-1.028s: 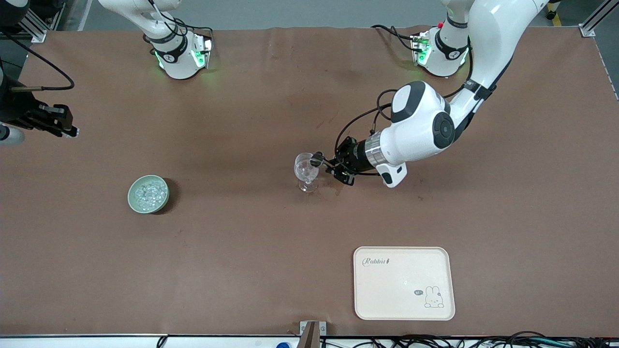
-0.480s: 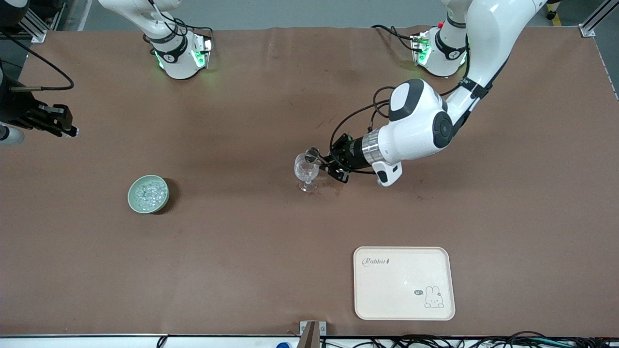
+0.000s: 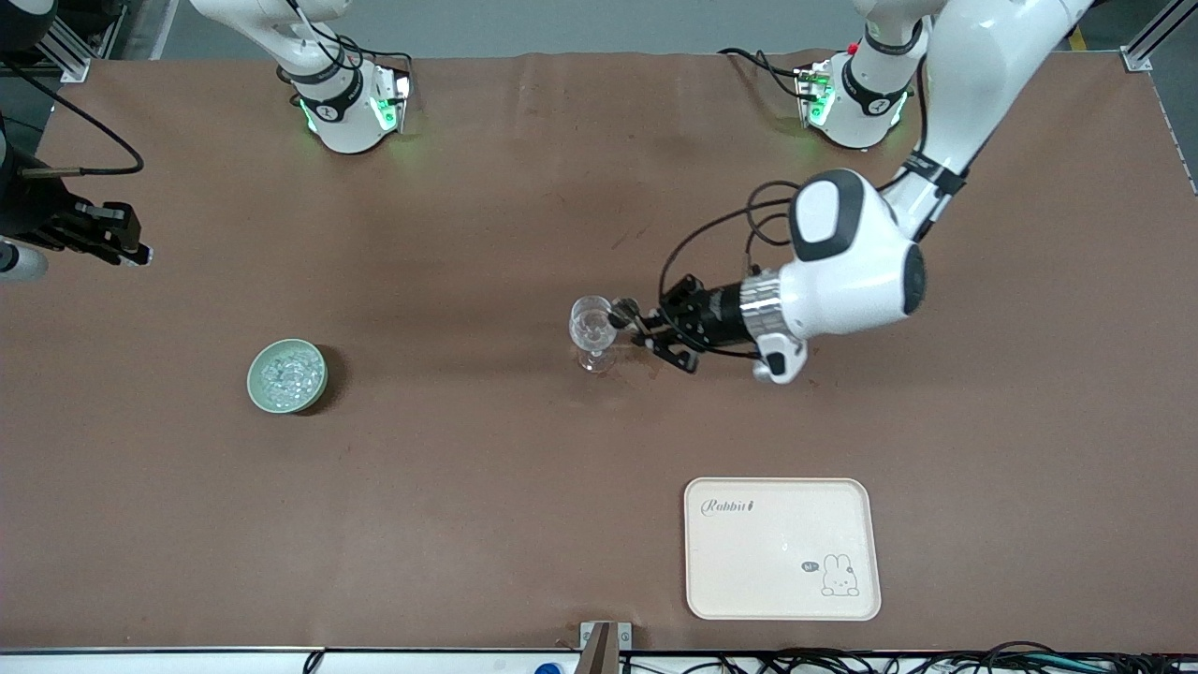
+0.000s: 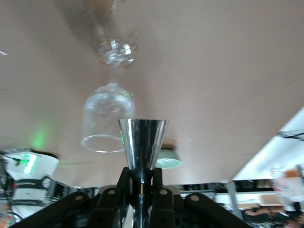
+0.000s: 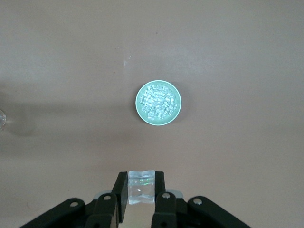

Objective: Pour wine and add ice with both arms
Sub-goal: 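Move the left gripper to the tray while the right gripper nears the glass, then open the right gripper over the glass while the left gripper releases the jigger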

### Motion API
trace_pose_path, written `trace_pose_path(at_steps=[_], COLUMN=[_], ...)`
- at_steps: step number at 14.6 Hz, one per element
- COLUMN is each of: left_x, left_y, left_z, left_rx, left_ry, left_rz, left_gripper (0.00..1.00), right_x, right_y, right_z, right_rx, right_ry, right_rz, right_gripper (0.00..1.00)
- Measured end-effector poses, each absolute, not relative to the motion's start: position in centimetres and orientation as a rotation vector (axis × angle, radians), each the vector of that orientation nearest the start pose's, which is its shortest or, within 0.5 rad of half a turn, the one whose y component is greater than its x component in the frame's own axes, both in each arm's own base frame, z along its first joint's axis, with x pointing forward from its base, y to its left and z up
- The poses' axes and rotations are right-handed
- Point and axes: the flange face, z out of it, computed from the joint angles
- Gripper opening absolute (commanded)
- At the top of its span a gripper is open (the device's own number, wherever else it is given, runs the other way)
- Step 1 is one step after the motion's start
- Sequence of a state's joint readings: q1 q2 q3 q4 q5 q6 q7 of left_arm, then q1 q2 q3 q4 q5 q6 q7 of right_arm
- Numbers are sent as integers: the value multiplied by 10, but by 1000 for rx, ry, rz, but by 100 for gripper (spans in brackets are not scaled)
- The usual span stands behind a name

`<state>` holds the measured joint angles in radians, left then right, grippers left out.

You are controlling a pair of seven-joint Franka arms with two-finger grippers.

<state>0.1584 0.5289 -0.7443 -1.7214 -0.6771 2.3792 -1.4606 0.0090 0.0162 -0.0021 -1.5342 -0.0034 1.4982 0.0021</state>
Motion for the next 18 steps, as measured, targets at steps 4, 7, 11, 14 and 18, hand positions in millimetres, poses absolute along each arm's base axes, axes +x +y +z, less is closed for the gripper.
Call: trace_pose_path(at_steps=[4, 7, 11, 14, 18], left_x=[667, 704, 729, 740, 746], left_y=[-260, -206, -135, -101, -85], left_z=[369, 347, 296, 256, 214], left_rx=[1611, 1448, 1275, 1216, 1174], left_ry=[1638, 1614, 1608, 1600, 1616], left_rz=[-818, -846, -862, -858, -866], left_gripper=[1, 1, 1, 1, 1], right_x=[553, 559, 560, 556, 539], right_y=[30, 69, 165, 247, 344], right_z=[627, 619, 591, 558, 515], right_rx=[-3107, -3084, -3080, -3071, -3046], right_ry=[-59, -21, 83, 131, 213], right_rz=[64, 18, 15, -3, -32], right_gripper=[9, 8, 5, 4, 4])
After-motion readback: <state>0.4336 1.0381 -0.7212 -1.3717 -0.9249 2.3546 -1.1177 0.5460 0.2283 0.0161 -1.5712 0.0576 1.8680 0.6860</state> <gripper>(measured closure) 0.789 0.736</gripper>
